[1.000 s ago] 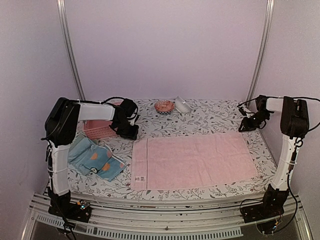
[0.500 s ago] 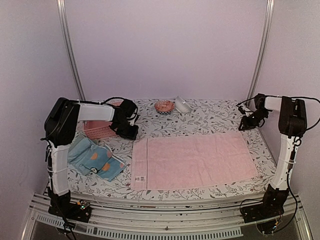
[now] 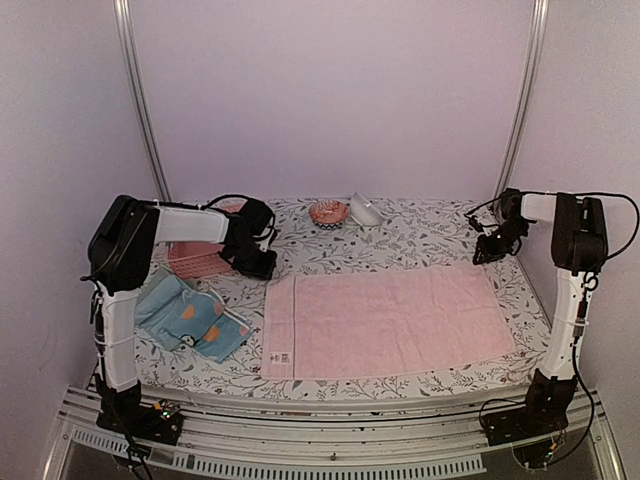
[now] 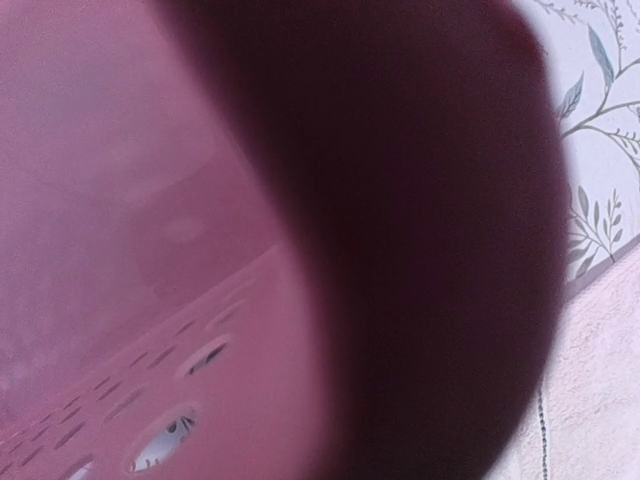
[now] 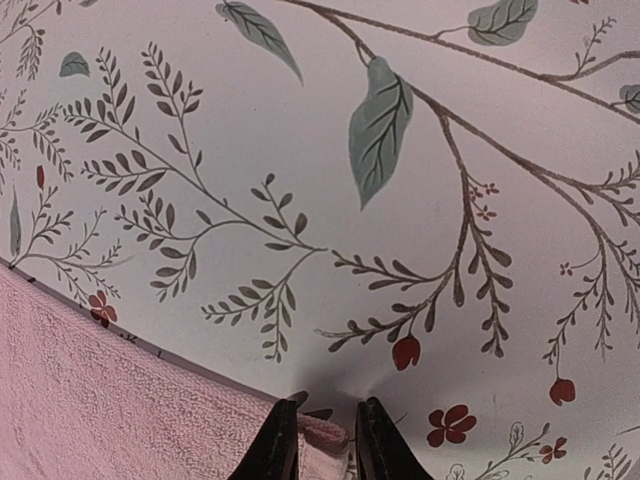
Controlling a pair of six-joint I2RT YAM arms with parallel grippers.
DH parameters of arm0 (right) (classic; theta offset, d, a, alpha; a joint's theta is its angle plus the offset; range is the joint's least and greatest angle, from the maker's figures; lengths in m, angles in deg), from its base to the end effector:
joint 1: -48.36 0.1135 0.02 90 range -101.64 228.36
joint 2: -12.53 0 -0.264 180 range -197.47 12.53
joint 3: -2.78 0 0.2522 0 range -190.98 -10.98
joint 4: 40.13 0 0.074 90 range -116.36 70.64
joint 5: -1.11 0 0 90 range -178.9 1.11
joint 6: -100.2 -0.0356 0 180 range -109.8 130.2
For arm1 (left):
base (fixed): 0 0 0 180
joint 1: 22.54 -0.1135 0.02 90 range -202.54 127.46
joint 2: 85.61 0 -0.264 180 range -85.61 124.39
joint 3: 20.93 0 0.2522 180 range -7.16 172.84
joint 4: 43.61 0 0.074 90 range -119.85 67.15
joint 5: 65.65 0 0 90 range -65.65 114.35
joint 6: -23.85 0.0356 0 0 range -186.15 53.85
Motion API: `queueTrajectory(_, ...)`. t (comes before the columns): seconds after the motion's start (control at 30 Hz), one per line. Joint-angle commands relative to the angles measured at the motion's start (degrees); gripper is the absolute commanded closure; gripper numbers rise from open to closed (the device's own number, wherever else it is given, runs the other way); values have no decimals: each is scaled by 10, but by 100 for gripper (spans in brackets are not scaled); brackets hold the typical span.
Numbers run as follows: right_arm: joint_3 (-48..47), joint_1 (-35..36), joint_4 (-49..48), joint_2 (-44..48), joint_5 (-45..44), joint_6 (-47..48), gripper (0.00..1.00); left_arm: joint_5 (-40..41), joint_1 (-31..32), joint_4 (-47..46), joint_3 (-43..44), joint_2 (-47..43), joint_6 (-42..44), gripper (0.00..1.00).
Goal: Roll the towels
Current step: Pick up the towel from the center of the board.
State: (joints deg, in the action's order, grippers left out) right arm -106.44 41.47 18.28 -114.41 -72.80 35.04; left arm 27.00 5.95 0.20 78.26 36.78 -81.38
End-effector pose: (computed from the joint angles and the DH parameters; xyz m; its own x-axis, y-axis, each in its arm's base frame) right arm 0.4428 -0.0436 0.1427 -0.8954 -0.2984 -0.3306 -0.3601 0.9218 0.1435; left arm 0.3840 -0.2065 0.1362 -0.9017 0.1908 -0.3880 0.2319 0.9708 -0.0615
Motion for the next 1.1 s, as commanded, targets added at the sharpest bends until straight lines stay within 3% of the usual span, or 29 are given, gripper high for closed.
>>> queueTrajectory(0.0,3,5,22,-28,-52,-5,80,9,1,11,-14,-6,-2,73)
queueTrajectory(0.57,12,5,29,-5,-23,-12,75,15,1,11,-21,-14,-2,73)
queueTrajectory(0.97,43,4,22,5,-57,-16,76,19,2,11,-26,-19,-3,73)
queueTrajectory(1.07,48,3,18,2,-59,-17,83,22,2,11,-28,-20,-4,73)
